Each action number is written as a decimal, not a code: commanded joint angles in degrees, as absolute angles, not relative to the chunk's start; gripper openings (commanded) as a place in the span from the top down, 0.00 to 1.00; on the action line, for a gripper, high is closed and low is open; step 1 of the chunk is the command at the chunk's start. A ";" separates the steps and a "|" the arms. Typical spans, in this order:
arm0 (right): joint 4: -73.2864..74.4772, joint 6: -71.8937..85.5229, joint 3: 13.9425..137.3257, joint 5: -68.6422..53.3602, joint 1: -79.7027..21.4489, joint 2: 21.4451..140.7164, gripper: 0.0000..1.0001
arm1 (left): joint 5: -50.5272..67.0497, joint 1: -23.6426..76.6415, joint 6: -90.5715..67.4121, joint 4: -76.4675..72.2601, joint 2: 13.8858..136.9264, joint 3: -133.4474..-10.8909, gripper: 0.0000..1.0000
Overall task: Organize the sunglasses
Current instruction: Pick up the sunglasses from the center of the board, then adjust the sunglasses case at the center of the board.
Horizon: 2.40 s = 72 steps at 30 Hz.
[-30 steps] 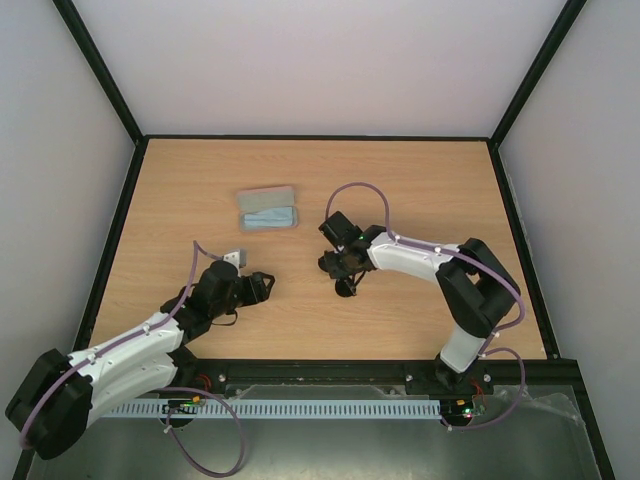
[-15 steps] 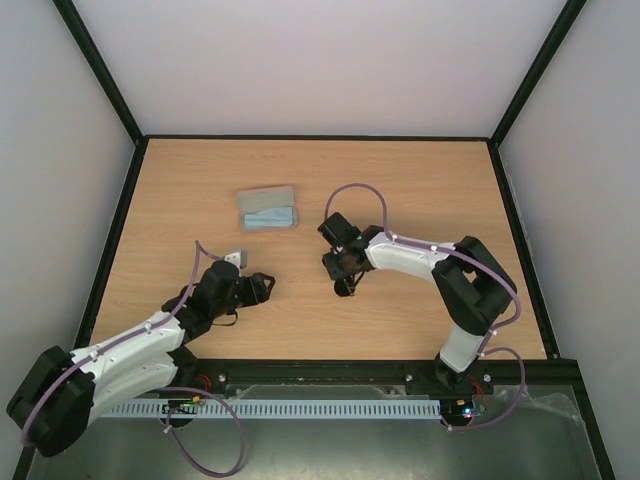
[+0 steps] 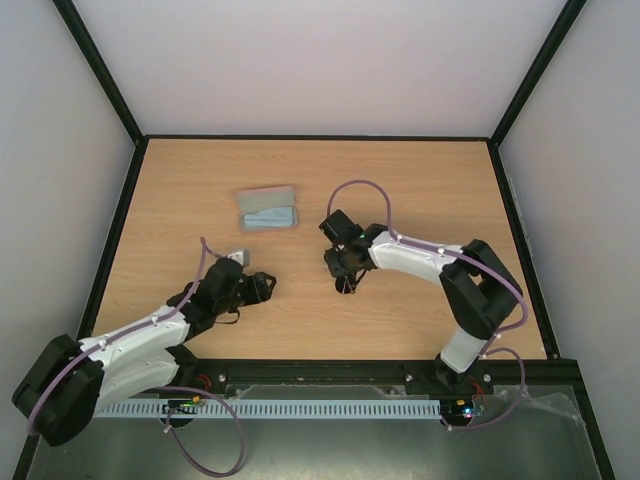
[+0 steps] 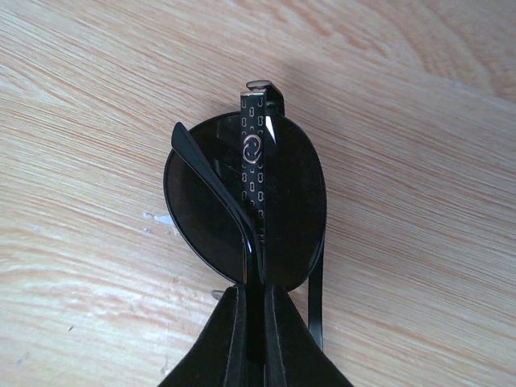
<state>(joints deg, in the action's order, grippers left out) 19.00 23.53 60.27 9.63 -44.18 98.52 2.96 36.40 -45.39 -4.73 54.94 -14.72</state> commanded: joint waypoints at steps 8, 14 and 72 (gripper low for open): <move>22.86 24.69 67.11 3.80 -40.43 89.71 0.99 | 1.95 26.30 -48.86 -18.88 73.35 -19.55 0.37; 24.14 23.11 77.34 -0.06 -38.07 94.70 0.98 | -1.05 22.29 -52.99 -25.69 81.75 -20.57 0.56; 22.09 25.89 105.66 -14.21 -29.02 114.37 0.99 | 3.69 19.43 -55.64 -34.37 114.97 -47.88 0.82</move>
<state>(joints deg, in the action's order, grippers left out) 21.80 23.97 105.51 -13.43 -27.46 117.71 2.98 17.47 -55.77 -36.80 115.81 -51.00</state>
